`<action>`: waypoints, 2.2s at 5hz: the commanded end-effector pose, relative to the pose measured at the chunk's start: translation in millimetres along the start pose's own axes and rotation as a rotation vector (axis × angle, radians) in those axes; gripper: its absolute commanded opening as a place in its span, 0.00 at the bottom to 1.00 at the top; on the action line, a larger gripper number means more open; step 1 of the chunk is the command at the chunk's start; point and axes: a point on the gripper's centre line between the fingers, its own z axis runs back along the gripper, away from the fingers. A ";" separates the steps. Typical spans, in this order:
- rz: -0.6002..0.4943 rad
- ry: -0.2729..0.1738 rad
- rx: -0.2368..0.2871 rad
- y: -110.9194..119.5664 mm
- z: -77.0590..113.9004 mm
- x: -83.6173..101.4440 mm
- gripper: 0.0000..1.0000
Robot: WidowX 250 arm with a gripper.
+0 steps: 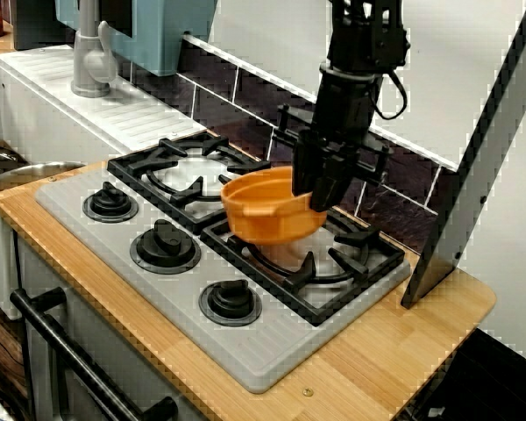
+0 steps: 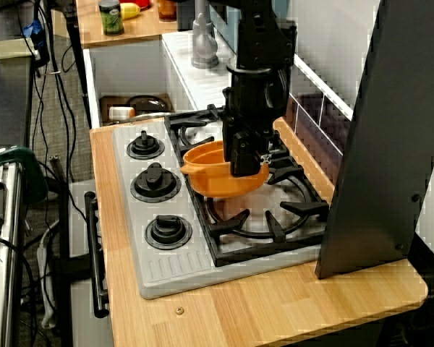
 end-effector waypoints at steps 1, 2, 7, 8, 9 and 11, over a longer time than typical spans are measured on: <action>0.010 -0.041 -0.015 9.6 16.3 -8.4 1.00; 0.011 -0.043 -0.014 11.8 17.2 -14.8 1.00; 0.093 -0.124 -0.009 61.4 65.2 -47.1 1.00; 0.092 -0.121 0.011 65.2 58.8 -47.4 1.00; 0.099 -0.123 0.029 73.0 53.2 -44.8 1.00; 0.117 -0.126 0.054 84.1 33.1 -37.2 1.00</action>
